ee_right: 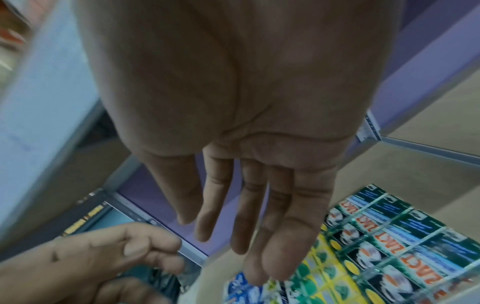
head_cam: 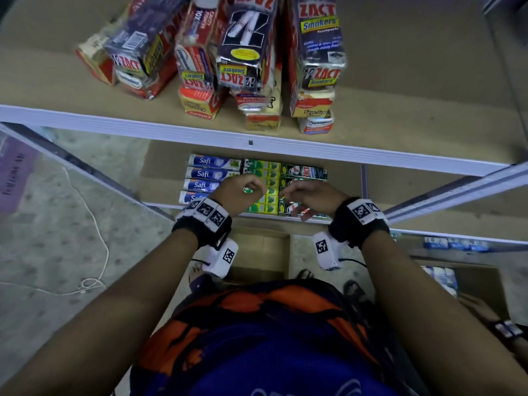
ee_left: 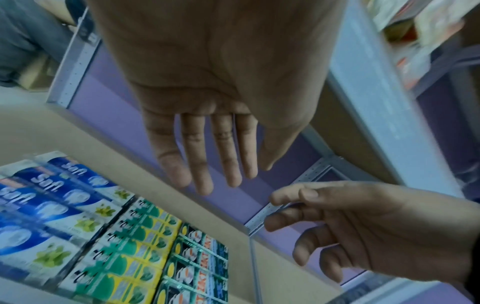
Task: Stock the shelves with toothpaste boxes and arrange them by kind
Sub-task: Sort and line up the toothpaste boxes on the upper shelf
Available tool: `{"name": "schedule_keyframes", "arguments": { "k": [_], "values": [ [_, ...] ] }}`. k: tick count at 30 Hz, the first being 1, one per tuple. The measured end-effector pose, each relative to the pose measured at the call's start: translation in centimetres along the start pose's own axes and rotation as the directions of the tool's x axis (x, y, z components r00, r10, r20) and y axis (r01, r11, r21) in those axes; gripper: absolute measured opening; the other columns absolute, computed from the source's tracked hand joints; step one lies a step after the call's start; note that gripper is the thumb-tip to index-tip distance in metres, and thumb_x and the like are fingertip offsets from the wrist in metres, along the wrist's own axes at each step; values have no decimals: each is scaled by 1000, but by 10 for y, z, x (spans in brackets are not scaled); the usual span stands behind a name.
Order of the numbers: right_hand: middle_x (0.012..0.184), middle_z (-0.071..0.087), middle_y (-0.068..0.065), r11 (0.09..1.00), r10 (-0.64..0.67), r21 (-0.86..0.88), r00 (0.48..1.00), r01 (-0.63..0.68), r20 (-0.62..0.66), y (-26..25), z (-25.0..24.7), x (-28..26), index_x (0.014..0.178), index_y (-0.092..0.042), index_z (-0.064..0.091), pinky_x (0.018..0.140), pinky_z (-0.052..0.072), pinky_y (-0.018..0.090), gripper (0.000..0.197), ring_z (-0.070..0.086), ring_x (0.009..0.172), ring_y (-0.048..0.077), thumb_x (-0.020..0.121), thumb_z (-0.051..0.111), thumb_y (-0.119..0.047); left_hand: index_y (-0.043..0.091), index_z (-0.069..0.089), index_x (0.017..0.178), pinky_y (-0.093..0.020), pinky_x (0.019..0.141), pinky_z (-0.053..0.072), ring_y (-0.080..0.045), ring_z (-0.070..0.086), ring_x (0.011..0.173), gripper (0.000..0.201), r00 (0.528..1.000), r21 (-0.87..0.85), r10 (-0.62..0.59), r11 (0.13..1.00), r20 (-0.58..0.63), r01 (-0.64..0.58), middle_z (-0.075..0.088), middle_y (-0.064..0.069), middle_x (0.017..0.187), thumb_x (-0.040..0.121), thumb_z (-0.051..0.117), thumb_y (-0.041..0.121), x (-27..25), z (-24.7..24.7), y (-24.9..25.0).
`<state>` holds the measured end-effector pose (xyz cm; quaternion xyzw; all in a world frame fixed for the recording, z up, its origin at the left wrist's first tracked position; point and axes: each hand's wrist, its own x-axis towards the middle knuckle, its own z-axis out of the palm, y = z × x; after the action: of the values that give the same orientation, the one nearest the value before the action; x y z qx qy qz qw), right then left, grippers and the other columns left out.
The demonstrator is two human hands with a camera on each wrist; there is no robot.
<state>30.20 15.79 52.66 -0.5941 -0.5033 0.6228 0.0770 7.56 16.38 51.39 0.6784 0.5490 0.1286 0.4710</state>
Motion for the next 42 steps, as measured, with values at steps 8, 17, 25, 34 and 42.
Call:
{"name": "schedule_keyframes", "arguments": {
  "k": [8,17,25,34,42],
  "values": [
    [100,73,-1,941,-338,-45,933,335,-122,-61,-4,-78,102,-28,73,64,57,33,14,71,80,23,98,60,-24,29,67,103,-8,70,44,3,61,84,11,961,-42,238,968,-140,-246,66,17,98,94,62,31,-43,-49,65],
    [87,69,6,781,-617,-91,742,618,-262,-160,-56,-149,105,-18,70,49,47,28,12,59,62,20,98,61,-15,33,67,100,-33,70,56,-13,67,82,8,820,109,545,839,-177,-534,69,9,93,94,64,36,-68,-126,164],
    [84,59,18,784,-621,-288,694,551,-364,-218,-88,-149,110,-6,68,46,41,27,16,52,60,18,96,62,-12,35,66,98,-28,67,52,-8,65,72,13,766,248,575,817,-288,-520,68,17,88,91,63,45,-57,-187,203],
    [76,59,-7,786,-559,-531,732,317,-390,-241,-106,-107,96,-26,70,49,39,20,7,51,59,7,89,71,-26,42,64,93,-30,56,56,-8,66,63,5,844,476,505,796,-180,-375,66,22,89,90,62,46,-27,-222,202],
    [92,63,-10,769,-402,-637,815,53,-417,-254,-95,-97,128,-25,54,51,44,19,55,58,72,4,82,71,-53,40,62,116,-35,93,47,-10,54,107,36,910,745,381,556,166,-369,53,16,115,87,71,21,-3,-247,224]
  ]
}}
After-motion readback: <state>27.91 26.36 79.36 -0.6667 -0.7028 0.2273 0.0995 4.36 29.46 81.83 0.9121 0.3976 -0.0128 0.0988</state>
